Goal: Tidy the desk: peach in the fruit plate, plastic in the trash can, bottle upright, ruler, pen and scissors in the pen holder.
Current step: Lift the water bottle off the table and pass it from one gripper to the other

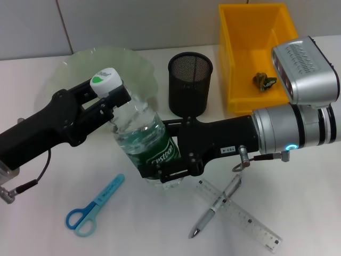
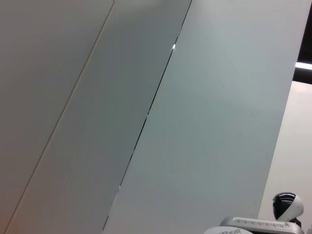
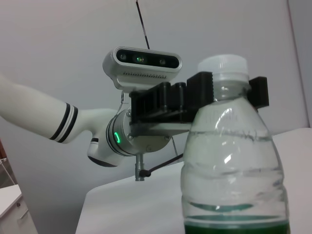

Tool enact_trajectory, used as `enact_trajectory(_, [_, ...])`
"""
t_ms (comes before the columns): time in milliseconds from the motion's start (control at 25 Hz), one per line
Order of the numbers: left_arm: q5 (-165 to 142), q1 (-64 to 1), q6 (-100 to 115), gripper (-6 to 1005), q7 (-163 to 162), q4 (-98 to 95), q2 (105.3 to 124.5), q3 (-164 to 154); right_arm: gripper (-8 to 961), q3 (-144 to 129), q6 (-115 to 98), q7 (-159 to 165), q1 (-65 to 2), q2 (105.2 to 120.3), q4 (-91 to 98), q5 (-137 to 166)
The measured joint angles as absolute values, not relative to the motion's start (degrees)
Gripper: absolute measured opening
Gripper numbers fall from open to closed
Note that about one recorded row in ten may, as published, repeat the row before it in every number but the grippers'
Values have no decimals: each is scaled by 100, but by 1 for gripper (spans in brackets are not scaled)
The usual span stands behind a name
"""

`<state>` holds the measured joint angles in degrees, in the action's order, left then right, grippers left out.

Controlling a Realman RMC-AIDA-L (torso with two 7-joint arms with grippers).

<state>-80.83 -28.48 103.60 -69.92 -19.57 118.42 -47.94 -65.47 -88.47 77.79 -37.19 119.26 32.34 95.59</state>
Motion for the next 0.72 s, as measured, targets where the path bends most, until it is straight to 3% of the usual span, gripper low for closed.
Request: enact_trajectory(720, [-7924, -2847, 10362, 439, -6997, -1986, 11830, -4790, 764, -6582, -8647, 7778, -3696, 11918, 3187, 9709])
